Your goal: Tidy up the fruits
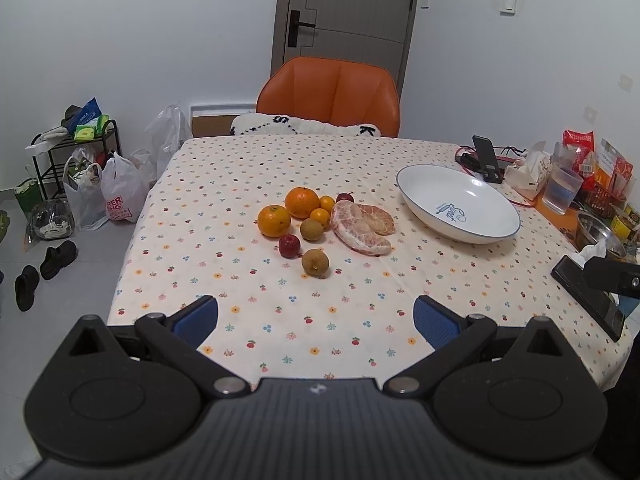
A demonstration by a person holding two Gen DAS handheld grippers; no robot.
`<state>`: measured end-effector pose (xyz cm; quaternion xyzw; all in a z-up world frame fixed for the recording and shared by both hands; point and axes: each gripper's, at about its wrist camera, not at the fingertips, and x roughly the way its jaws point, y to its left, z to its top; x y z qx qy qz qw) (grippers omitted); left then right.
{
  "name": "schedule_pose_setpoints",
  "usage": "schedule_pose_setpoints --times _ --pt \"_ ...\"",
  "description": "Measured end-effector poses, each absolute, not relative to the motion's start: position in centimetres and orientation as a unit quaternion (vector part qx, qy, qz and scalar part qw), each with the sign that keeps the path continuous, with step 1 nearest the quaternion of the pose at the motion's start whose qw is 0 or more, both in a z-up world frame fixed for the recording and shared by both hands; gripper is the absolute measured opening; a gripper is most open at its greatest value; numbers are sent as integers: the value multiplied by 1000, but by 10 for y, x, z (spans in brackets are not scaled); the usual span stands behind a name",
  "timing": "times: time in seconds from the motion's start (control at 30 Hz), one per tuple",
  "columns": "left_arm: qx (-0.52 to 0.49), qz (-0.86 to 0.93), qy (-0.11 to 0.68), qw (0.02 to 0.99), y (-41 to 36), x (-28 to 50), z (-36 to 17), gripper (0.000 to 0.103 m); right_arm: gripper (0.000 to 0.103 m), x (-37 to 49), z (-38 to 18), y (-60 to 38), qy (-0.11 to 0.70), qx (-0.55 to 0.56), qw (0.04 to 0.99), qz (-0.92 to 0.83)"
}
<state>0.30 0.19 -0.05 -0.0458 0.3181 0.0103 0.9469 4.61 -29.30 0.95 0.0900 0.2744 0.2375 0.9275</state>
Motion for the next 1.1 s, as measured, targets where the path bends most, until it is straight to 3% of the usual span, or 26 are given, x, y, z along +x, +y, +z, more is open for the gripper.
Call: schedule_pose_setpoints --times 1.1 --pt "-52 14 309 950 12 1 3 103 103 49 13 -289 271 87 928 238"
